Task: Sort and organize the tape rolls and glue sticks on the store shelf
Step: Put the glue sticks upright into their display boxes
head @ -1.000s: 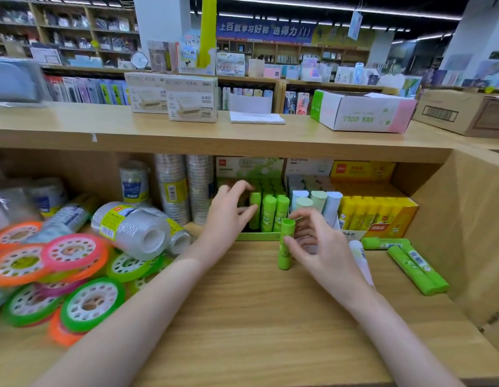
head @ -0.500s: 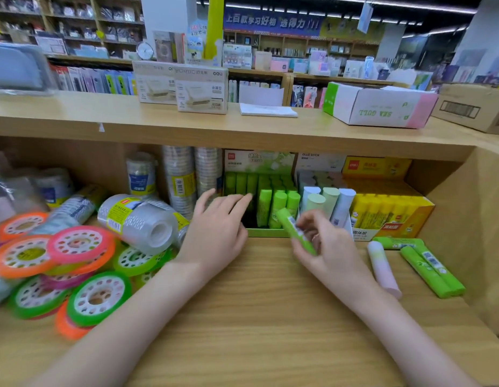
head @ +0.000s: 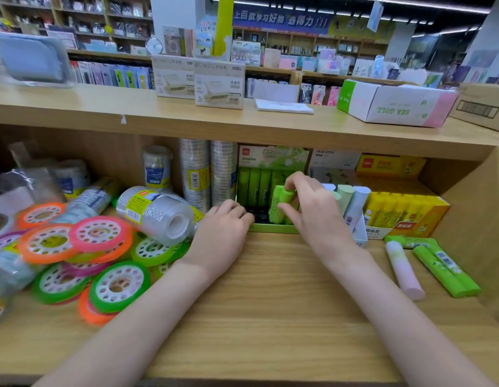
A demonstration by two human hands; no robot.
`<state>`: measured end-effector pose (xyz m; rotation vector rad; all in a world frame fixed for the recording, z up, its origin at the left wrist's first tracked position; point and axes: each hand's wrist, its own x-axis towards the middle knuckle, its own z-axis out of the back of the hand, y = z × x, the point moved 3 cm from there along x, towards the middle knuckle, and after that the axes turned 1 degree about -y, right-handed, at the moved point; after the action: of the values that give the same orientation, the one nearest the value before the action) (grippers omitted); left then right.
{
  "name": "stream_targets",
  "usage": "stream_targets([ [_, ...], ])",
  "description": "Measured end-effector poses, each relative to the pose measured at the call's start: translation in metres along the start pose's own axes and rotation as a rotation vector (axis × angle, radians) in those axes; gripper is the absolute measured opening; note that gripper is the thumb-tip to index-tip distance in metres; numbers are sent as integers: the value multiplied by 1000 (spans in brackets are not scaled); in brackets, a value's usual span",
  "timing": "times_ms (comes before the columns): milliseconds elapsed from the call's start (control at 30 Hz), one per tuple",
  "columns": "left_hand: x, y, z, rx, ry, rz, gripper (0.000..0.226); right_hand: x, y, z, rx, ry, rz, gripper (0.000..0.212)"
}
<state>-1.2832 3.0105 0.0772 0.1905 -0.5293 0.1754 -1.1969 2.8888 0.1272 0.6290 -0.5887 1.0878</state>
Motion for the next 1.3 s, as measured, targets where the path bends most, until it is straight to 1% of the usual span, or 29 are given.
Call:
stream_targets([
  [67, 0, 0, -1, 11, -16, -4, 32, 1, -2, -3, -73, -20, 31, 26],
  [133, 1, 0, -2, 22, -30, -2, 32, 3, -3, -4, -133, -52, 64, 18],
  [200, 0, 0, -3, 22, -33, -12, 32, 3, -3, -5, -158, -62, 95, 13],
  [233, 0, 0, -3, 21, -34, -17, 32, 2, -3, -6, -162, -62, 108, 15],
  [367, 1, 0, -2, 28, -50, -20, 33, -2, -2, -7, -204, -41, 107, 37],
  [467, 1, -1, -2, 26, -35, -27, 32, -14, -2, -3, -253, 26, 86, 51],
  [500, 0, 0, -3, 26, -30, -27, 32, -20, -2, 1, -255, 46, 74, 52],
  [567, -1, 0, -3, 14, -47, -20, 31, -34, -4, 18, -222, 9, 46, 47],
  [667, -2, -7, 2, -117, -113, -22, 34, -58, -17, 53, -196, -108, -27, 31],
  [733, -2, -23, 10, -208, -137, -62, 36, -76, -36, 73, -198, -110, -121, 29],
  [800, 0, -46, 15, -279, -122, -145, 36, -96, -63, 87, -229, -60, -268, 27],
  [833, 0, -56, 15, -304, -99, -181, 36, -103, -77, 91, -255, -8, -359, 25],
  [867, 2, -66, 14, -328, -67, -216, 37, -112, -90, 95, -292, 76, -470, 27],
  [933, 7, -87, 12, -385, -3, -268, 38, -128, -107, 99, -378, 315, -672, 39],
  [967, 10, -97, 11, -422, 25, -278, 39, -134, -109, 99, -421, 415, -697, 43],
  [1000, 13, -106, 11, -462, 46, -279, 41, -139, -109, 98, -455, 483, -686, 44],
  [1033, 17, -115, 10, -504, 61, -276, 42, -142, -106, 98, -470, 502, -662, 42],
  [1067, 20, -123, 10, -541, 70, -276, 44, -144, -103, 98, -472, 475, -636, 39],
  [1167, 28, -142, 9, -584, 94, -308, 46, -149, -95, 104, -396, 322, -565, 28],
  [1233, 33, -151, 9, -595, 85, -332, 46, -156, -95, 105, -335, 260, -563, 31],
  [1300, 41, -160, 10, -618, 90, -343, 44, -162, -96, 108, -300, 248, -606, 36],
])
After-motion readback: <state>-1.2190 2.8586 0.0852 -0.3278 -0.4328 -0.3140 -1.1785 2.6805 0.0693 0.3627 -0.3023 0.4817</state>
